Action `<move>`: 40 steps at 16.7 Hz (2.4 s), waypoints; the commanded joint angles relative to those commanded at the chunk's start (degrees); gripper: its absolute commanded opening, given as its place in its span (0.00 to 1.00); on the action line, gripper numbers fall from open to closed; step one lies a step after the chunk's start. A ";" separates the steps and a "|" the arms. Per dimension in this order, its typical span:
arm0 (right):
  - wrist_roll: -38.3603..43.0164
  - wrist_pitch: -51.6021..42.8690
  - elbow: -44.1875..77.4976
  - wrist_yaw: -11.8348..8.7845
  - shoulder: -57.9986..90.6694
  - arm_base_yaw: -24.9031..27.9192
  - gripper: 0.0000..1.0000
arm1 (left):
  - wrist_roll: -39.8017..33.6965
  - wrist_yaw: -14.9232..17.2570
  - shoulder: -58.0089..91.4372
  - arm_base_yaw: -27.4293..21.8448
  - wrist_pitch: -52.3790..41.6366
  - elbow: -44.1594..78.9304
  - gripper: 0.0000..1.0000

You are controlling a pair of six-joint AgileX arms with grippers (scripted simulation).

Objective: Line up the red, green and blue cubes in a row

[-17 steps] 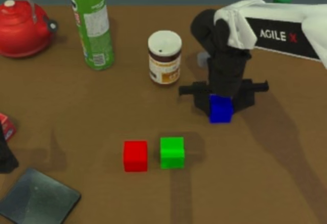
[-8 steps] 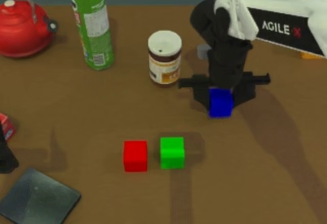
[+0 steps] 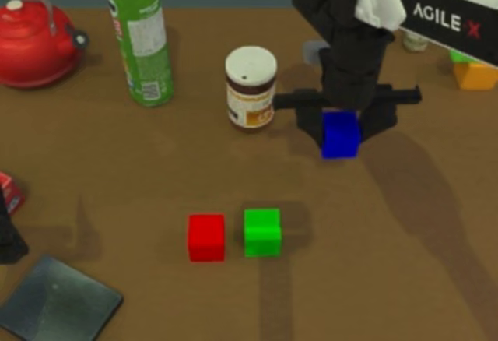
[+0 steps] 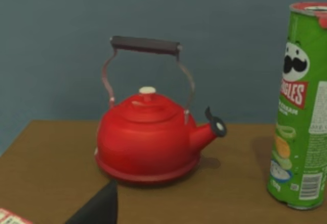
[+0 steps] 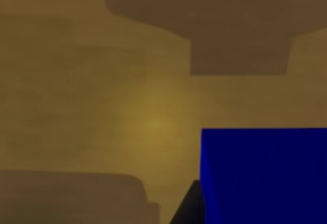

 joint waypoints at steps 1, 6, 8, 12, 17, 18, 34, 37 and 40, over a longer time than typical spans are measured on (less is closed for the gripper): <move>0.04 0.05 -0.13 0.00 -0.14 0.06 0.00 | 0.00 0.00 0.00 0.00 0.00 0.00 1.00; 3.39 2.92 -9.67 -0.04 -7.53 2.78 0.00 | 0.00 0.00 0.00 0.00 0.00 0.00 1.00; 5.63 4.50 -16.63 -0.07 -11.95 4.51 0.00 | 0.00 0.00 0.00 0.00 0.00 0.00 1.00; 9.74 7.45 -28.06 -0.17 -19.96 7.80 0.00 | 0.00 0.00 0.00 0.00 0.00 0.00 1.00; 10.99 8.42 -30.71 -0.18 -22.40 8.81 0.00 | 0.00 0.00 0.00 0.00 0.00 0.00 1.00; 11.00 8.28 -30.59 -0.23 -22.17 8.51 0.00 | 0.00 0.00 0.00 0.00 0.00 0.00 1.00; 11.16 22.63 -39.05 -0.14 -16.52 8.90 0.15 | 0.00 0.00 0.00 0.00 0.00 0.00 1.00; 11.16 22.63 -39.05 -0.14 -16.52 8.90 0.38 | 0.00 0.00 0.00 0.00 0.00 0.00 1.00; 11.16 22.63 -39.05 -0.14 -16.52 8.90 0.60 | 0.00 0.00 0.00 0.00 0.00 0.00 1.00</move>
